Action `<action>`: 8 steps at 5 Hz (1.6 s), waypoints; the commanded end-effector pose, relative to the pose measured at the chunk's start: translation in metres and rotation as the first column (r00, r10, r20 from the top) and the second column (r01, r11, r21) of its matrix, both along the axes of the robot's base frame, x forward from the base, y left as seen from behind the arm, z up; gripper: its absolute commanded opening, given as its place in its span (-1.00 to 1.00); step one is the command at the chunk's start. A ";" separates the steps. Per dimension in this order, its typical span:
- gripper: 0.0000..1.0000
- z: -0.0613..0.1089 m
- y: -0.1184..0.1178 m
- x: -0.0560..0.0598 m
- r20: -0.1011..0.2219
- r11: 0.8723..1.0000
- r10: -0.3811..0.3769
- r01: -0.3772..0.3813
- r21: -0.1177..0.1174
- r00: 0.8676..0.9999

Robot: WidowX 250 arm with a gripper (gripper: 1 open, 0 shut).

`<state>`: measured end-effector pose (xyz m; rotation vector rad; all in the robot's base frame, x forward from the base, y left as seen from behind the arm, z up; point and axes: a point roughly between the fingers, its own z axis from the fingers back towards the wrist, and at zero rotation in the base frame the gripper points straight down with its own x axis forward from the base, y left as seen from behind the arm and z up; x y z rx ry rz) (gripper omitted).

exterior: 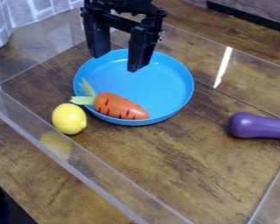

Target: Remove the carrot from inside the blue tray and put it on the table

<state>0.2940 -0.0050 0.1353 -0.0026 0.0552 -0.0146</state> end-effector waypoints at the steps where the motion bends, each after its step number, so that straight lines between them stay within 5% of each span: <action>1: 1.00 -0.008 0.000 0.001 -0.017 0.999 -0.054 0.054 0.003 0.998; 2: 1.00 -0.023 0.002 0.005 -0.033 0.983 -0.185 0.185 0.010 0.982; 3: 1.00 -0.037 0.004 0.011 -0.051 0.941 -0.336 0.338 0.016 0.940; 4: 1.00 -0.053 0.005 0.016 -0.058 0.880 -0.471 0.473 0.032 0.880; 5: 1.00 -0.069 0.006 0.020 -0.076 0.833 -0.548 0.552 0.044 0.833; 8: 1.00 -0.074 0.020 0.028 -0.045 0.825 -0.560 0.561 0.060 0.828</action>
